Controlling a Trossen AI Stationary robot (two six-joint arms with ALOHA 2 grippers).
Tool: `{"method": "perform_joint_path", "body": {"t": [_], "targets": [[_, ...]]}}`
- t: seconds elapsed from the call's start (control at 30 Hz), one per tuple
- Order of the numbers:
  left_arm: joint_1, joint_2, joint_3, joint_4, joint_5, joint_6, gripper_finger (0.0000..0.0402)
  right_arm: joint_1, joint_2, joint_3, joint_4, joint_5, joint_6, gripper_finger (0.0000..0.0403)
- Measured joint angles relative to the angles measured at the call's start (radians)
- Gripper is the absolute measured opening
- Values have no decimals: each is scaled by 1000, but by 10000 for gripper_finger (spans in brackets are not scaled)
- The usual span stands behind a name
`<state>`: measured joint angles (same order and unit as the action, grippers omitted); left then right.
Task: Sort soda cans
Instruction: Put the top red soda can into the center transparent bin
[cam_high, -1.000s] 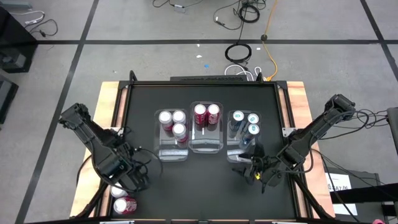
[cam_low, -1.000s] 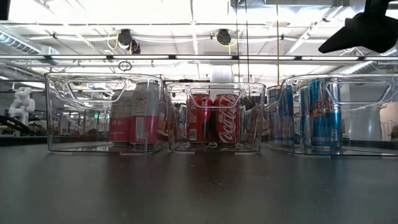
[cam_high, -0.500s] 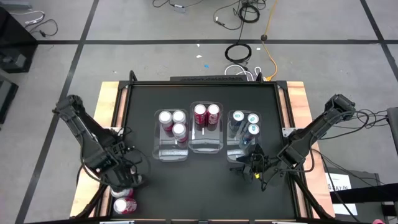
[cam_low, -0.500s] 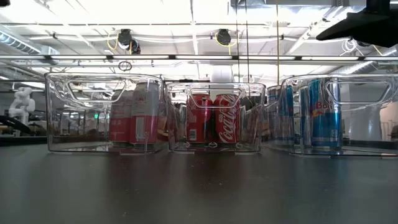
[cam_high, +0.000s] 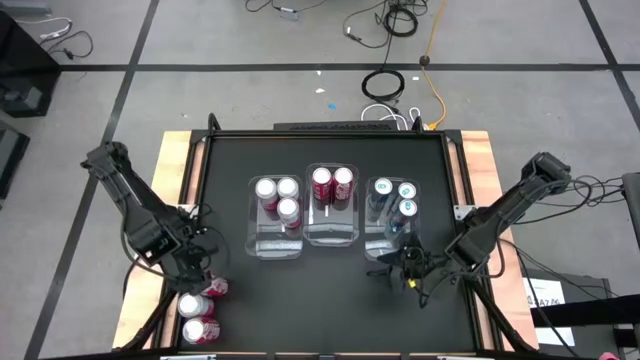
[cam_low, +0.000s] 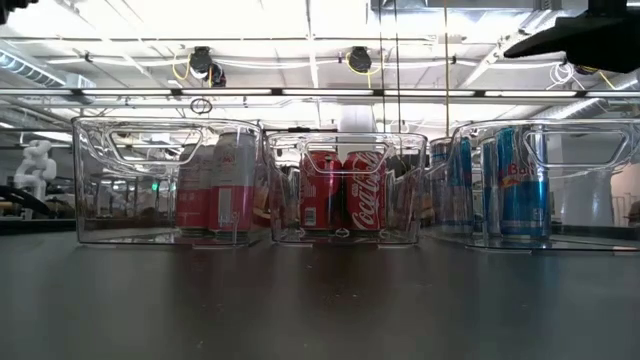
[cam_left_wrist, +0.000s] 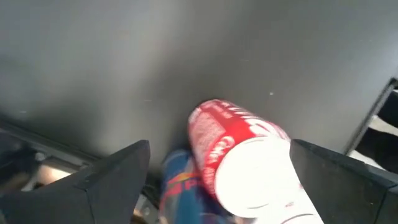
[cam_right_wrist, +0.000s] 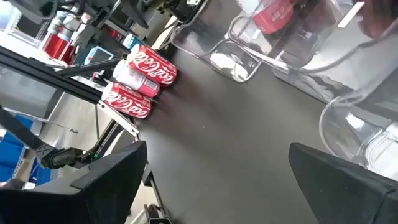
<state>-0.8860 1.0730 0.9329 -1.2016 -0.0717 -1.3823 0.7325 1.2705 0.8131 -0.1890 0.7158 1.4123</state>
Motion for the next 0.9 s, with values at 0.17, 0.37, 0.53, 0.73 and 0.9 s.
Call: {"method": "perform_joint_path", "body": {"t": [0.17, 0.37, 0.53, 0.73, 0.9], "targets": [[0, 32, 0, 58, 23, 0, 393, 0, 47, 0, -1, -1, 51, 384], [0, 74, 0, 75, 23, 1, 393, 0, 106, 0, 1, -11, 131, 384], [0, 113, 0, 61, 65, 2, 393, 0, 129, 0, 27, -14, 145, 384], [-1, 165, 1, 48, 99, 10, 393, 0, 130, 0, 59, -14, 94, 384], [-9, 215, 2, 44, 99, 10, 393, 0, 130, 0, 59, -14, 92, 384]]}}
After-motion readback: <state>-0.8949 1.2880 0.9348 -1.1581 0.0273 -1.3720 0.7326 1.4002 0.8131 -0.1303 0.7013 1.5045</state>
